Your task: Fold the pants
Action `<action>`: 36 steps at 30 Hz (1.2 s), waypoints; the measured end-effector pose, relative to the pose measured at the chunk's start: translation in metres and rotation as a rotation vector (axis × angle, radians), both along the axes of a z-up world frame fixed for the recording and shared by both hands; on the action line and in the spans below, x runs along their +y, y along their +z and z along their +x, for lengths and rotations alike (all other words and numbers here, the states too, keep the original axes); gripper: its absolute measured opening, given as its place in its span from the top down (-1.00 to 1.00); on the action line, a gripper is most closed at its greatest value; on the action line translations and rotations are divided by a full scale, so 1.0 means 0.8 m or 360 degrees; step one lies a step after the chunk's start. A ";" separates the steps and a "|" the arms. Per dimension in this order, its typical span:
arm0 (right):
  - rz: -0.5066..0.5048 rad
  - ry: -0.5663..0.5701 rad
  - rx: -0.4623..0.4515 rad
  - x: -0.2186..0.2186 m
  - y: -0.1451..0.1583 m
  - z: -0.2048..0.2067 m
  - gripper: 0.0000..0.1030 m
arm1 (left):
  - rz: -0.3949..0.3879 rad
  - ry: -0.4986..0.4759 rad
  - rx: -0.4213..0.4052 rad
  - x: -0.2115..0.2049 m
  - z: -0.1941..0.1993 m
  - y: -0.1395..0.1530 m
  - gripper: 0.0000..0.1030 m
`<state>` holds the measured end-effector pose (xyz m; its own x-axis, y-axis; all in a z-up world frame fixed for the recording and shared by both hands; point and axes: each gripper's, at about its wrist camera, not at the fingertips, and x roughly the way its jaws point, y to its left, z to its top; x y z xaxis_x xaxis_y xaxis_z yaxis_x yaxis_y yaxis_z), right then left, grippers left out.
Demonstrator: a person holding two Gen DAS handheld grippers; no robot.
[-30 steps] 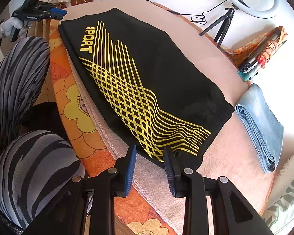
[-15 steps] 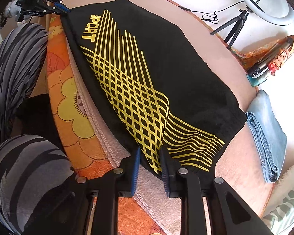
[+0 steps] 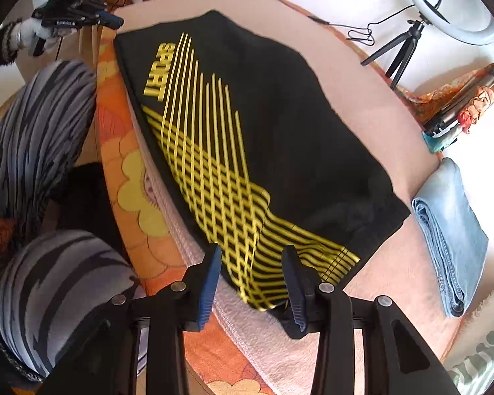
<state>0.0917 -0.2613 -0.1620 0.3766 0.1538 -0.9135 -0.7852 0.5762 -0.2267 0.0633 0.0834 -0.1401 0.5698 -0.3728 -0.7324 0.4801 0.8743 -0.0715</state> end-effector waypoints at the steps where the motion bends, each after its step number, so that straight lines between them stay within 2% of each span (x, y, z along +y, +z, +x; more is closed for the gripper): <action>1: 0.0067 -0.0024 -0.0008 0.000 0.011 0.011 0.23 | -0.0045 0.0013 -0.0015 0.000 0.008 0.009 0.69; 6: 0.0333 -0.0188 -0.0032 0.014 0.047 0.083 0.22 | -0.0160 0.0040 -0.0044 -0.022 0.061 0.033 0.65; 8: 0.0426 -0.0227 0.0011 0.024 0.050 0.116 0.12 | -0.0183 0.0041 -0.0027 -0.035 0.085 0.032 0.65; 11: 0.0493 -0.0296 0.0047 0.042 0.040 0.167 0.10 | -0.0102 -0.0013 0.0021 -0.060 0.116 0.018 0.48; 14: 0.0569 -0.0354 0.0141 0.054 0.025 0.210 0.10 | -0.0033 -0.0014 0.0087 -0.071 0.140 -0.005 0.47; 16: 0.0597 -0.0375 0.0169 0.060 0.014 0.231 0.09 | 0.0029 0.0040 0.0151 -0.071 0.153 -0.025 0.47; 20: 0.0671 -0.0372 0.0287 0.073 -0.006 0.261 -0.03 | 0.0078 0.0129 0.0268 -0.046 0.150 -0.054 0.48; 24: 0.0736 -0.0315 0.0414 0.083 -0.020 0.278 -0.12 | 0.0008 0.0167 0.0232 -0.017 0.129 -0.054 0.48; 28: 0.0817 -0.0301 0.0577 0.092 -0.041 0.296 -0.15 | 0.0042 0.0145 0.0212 -0.019 0.123 -0.051 0.48; 30: 0.0774 -0.0298 0.0587 0.101 -0.051 0.295 -0.15 | 0.0040 0.0149 0.0226 -0.019 0.125 -0.049 0.48; 31: 0.0755 -0.0284 0.0589 0.105 -0.055 0.293 -0.10 | 0.0034 0.0153 0.0237 -0.018 0.126 -0.048 0.48; 33: 0.0706 -0.0250 0.0535 0.112 -0.058 0.285 0.31 | 0.0031 0.0164 0.0258 -0.019 0.130 -0.046 0.48; 36: 0.0660 -0.0204 0.0438 0.118 -0.051 0.267 0.67 | 0.0000 0.0190 0.0249 -0.027 0.140 -0.035 0.48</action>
